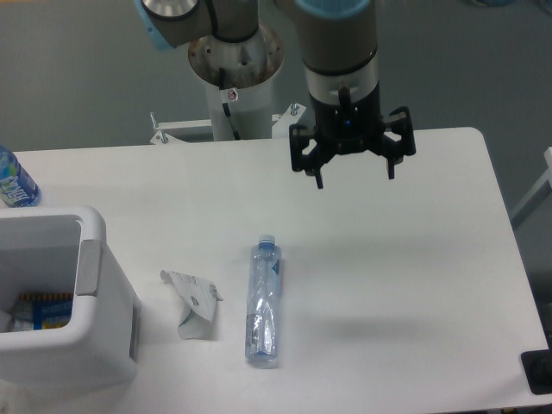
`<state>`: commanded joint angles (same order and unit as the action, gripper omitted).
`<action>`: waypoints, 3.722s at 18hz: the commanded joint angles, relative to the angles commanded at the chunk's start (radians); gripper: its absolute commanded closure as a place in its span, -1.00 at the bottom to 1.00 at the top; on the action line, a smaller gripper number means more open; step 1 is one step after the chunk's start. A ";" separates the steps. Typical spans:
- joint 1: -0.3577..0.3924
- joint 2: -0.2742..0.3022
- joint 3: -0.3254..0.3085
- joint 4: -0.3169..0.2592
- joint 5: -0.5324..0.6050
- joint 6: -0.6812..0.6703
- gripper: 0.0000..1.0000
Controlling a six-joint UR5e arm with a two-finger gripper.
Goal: Place the trash in the trash can
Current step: 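Move the gripper down toward the crumpled white paper wrapper, then lower the gripper onto the white wrapper and close on it, then lift the wrapper and carry it over the white trash bin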
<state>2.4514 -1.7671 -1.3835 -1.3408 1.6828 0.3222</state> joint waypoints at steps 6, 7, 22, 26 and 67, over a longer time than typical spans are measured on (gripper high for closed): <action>-0.072 -0.046 -0.074 0.075 -0.027 -0.132 -1.00; -0.087 -0.067 -0.071 0.075 -0.052 -0.152 -1.00; -0.186 -0.322 -0.068 0.080 -0.258 -0.281 -1.00; -0.207 -0.359 -0.043 0.080 -0.261 -0.308 -1.00; -0.218 -0.325 -0.089 0.017 -0.138 -0.244 1.00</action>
<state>2.2334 -2.0925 -1.4727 -1.3238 1.5447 0.0782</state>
